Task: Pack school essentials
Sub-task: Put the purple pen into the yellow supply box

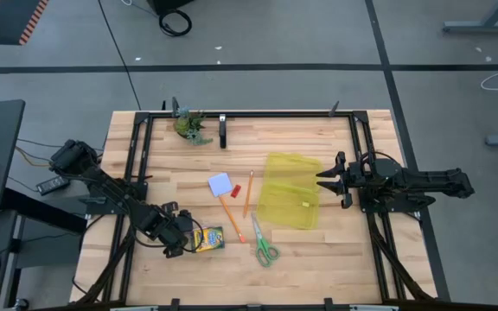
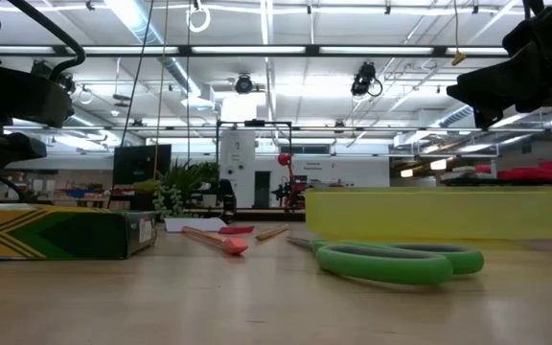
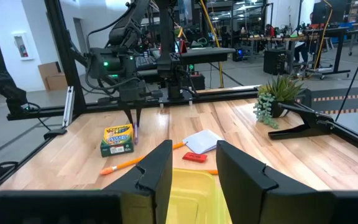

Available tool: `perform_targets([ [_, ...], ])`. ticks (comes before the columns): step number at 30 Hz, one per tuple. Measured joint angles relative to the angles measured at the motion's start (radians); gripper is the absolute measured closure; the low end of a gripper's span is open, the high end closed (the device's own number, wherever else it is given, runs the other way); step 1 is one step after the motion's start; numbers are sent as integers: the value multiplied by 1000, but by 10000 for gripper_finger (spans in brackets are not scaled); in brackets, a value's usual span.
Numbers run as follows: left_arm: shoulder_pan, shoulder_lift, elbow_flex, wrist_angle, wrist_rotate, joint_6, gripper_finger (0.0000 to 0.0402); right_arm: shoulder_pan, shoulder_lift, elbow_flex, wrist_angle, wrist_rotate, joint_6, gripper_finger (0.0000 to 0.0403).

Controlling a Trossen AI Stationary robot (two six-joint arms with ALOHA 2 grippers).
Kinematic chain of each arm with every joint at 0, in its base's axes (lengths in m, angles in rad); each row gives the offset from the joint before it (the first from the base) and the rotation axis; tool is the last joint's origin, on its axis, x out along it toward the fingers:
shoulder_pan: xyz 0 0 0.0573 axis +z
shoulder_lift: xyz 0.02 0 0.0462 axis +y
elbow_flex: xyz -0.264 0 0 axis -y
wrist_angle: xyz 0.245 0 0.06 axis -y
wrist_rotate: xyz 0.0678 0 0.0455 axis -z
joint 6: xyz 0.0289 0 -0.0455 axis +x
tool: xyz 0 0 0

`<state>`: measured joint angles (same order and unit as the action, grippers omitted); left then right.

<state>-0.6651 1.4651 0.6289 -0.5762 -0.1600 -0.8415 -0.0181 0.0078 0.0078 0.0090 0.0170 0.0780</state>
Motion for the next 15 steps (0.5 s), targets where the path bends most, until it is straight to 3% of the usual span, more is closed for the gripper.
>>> perform_targets([
  [8,1,-1,1,-9,0,-3,363,0,0,0,0,0,0,272],
  [15,10,5,72,-232,-24,3,364,0,0,0,0,0,0,272],
])
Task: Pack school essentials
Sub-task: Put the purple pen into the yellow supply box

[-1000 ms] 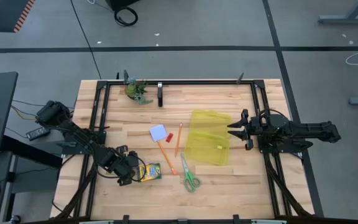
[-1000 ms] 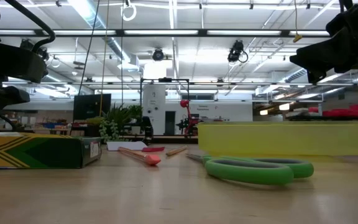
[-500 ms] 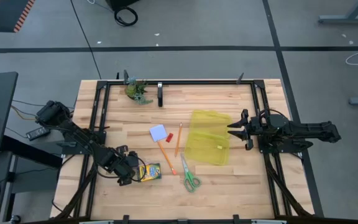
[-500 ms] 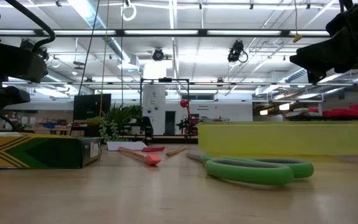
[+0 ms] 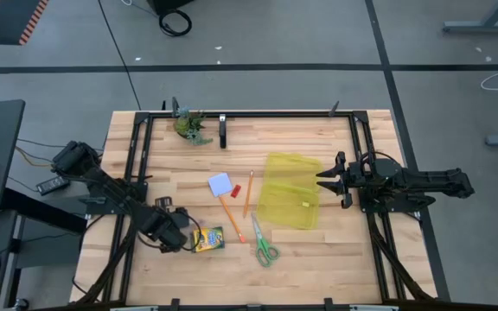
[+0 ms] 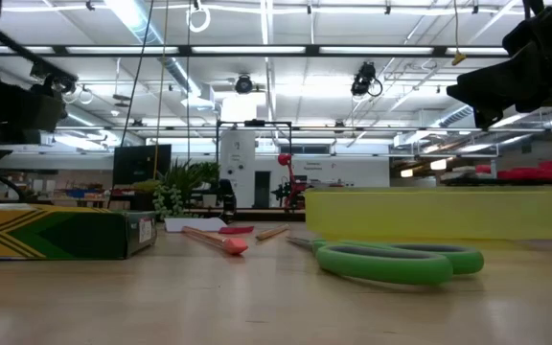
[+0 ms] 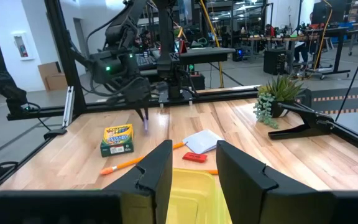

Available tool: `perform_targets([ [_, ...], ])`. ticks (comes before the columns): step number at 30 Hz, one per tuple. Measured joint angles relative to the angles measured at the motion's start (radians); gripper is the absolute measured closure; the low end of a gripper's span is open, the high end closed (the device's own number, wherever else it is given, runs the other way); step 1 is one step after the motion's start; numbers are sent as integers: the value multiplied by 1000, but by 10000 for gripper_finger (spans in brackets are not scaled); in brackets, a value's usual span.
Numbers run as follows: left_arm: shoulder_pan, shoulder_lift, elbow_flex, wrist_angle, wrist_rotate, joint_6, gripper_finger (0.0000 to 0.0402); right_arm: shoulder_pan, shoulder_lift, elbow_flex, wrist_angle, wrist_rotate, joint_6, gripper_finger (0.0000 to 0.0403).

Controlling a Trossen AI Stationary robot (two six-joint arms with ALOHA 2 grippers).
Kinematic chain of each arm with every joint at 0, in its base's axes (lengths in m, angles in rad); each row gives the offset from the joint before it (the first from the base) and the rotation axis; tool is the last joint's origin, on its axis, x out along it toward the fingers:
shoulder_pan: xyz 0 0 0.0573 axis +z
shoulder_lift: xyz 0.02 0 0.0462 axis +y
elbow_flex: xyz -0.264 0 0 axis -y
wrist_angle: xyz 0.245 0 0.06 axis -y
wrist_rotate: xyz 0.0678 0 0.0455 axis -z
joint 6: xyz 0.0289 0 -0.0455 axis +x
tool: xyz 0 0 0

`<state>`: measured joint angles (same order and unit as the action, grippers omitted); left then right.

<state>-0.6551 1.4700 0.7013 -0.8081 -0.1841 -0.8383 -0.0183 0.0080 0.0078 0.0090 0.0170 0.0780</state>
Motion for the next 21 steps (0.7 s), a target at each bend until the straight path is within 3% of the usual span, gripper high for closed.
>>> perform_targets([
  [12,65,-2,49,-73,-15,50,370,0,0,0,0,0,0,272],
  [21,149,-4,117,-88,-75,196,372,0,0,0,0,0,0,272],
])
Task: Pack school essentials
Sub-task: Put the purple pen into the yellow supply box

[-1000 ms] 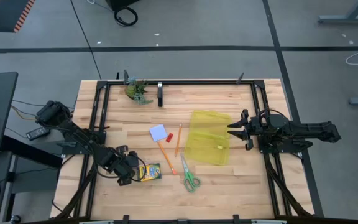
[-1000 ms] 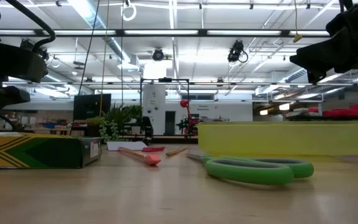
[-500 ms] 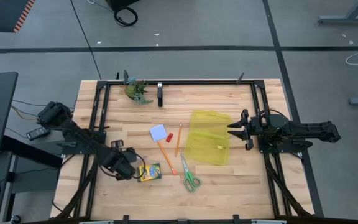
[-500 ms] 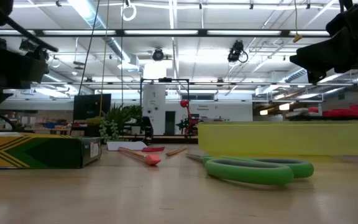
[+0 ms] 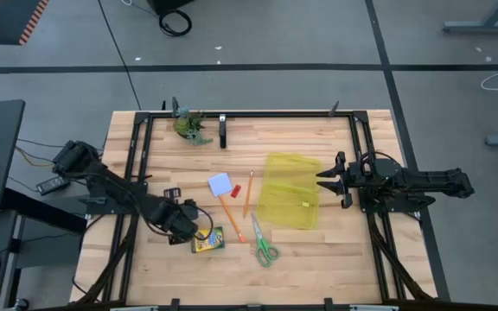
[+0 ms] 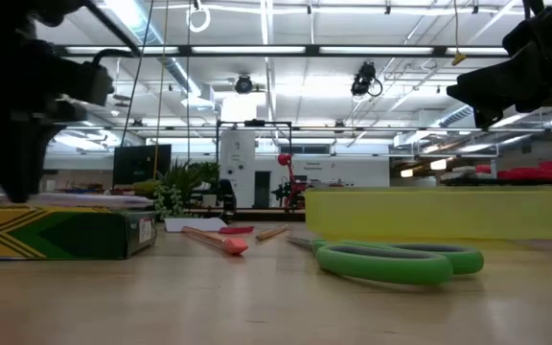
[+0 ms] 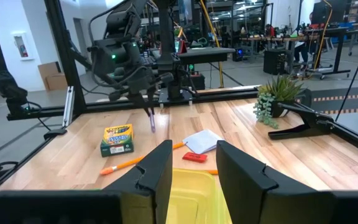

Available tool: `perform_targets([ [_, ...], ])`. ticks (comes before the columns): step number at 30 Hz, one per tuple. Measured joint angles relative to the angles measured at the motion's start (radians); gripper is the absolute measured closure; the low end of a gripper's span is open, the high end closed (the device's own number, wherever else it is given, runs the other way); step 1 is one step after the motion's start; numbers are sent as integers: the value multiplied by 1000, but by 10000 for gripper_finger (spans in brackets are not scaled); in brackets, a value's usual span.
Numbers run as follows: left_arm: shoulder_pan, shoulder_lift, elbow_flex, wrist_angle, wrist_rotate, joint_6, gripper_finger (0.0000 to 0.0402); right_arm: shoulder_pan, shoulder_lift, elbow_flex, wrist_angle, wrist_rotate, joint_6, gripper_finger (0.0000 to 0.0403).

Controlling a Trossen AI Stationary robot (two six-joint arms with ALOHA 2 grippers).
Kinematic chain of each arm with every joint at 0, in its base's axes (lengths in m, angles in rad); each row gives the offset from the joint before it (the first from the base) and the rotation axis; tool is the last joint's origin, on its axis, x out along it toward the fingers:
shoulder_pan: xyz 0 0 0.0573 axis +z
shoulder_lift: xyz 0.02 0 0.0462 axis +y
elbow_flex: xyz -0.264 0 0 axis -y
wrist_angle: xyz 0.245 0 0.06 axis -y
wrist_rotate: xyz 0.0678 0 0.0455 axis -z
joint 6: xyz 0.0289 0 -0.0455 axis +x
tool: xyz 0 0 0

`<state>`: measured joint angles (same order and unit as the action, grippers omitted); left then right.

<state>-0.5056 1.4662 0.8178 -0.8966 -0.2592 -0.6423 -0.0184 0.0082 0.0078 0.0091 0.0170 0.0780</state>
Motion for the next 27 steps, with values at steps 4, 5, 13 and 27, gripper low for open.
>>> perform_targets([
  [4,52,0,28,1,-19,87,368,0,0,0,0,0,0,272],
  [5,66,0,35,0,-24,113,369,0,0,0,0,0,0,272],
  [13,179,0,107,36,-45,309,367,0,0,0,0,0,0,272],
  [27,331,0,133,400,-32,615,363,0,0,0,0,0,0,272],
])
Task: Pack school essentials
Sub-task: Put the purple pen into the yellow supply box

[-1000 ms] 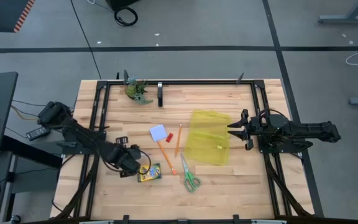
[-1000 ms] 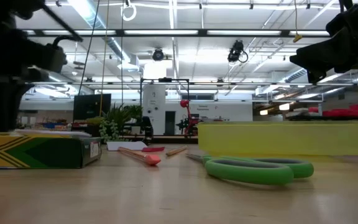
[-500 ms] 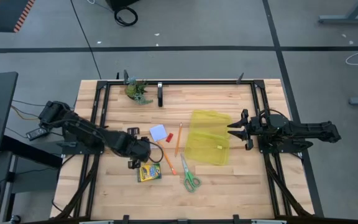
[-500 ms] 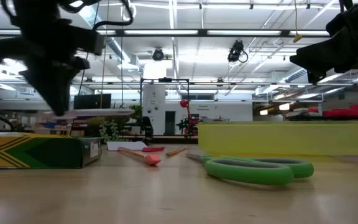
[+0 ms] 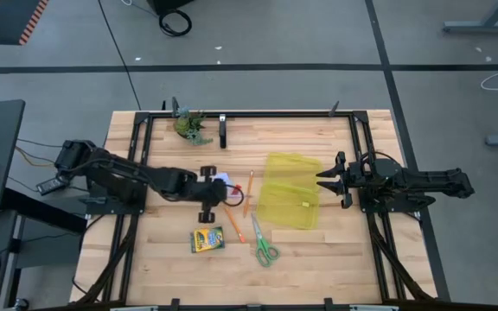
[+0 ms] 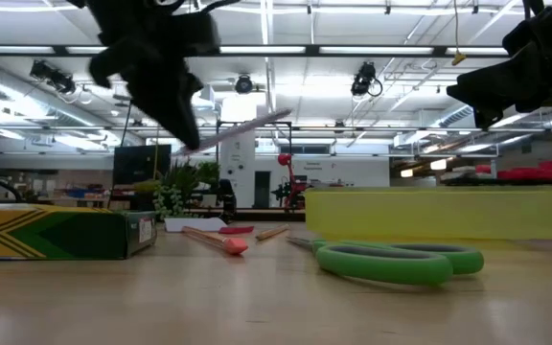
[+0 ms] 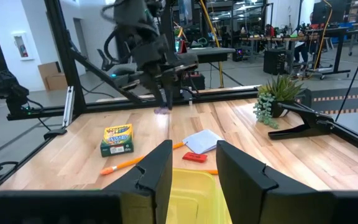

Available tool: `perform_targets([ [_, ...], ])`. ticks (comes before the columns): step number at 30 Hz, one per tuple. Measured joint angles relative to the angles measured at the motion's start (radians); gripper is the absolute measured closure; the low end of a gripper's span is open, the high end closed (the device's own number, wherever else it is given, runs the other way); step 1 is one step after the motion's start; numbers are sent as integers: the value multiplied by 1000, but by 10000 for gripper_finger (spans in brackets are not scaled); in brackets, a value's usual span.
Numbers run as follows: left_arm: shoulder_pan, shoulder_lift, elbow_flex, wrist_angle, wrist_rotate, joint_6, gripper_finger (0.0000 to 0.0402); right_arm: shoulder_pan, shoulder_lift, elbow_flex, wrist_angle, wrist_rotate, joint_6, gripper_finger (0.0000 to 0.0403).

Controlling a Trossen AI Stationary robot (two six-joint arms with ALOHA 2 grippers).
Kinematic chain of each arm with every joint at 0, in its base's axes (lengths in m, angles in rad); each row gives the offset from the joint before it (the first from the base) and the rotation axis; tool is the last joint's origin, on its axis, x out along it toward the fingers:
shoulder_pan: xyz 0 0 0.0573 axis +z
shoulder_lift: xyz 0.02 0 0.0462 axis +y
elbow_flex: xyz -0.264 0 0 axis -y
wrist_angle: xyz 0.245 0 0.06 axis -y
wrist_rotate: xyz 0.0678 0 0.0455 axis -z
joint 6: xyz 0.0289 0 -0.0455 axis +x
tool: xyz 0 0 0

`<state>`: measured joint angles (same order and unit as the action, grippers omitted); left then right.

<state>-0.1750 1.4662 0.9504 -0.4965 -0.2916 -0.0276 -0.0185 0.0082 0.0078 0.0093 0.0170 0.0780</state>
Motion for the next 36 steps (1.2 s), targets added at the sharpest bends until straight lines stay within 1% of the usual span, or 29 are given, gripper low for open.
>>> perform_targets([
  [6,39,23,1,244,-1,133,364,0,0,0,0,0,0,272],
  [10,63,82,2,409,0,223,360,0,0,0,0,0,0,272],
  [13,82,142,18,491,1,254,362,0,0,0,0,0,0,272],
  [16,93,207,82,522,4,260,363,0,0,0,0,0,0,272],
  [21,94,325,206,543,73,275,358,0,0,0,-1,0,0,272],
  [24,92,386,264,542,133,276,359,0,0,0,0,0,0,272],
  [28,93,455,330,539,170,275,363,0,0,0,-1,0,0,272],
  [32,93,518,392,541,204,271,359,0,0,0,-1,0,0,272],
  [36,80,565,415,529,244,220,358,0,0,0,-1,0,0,272],
])
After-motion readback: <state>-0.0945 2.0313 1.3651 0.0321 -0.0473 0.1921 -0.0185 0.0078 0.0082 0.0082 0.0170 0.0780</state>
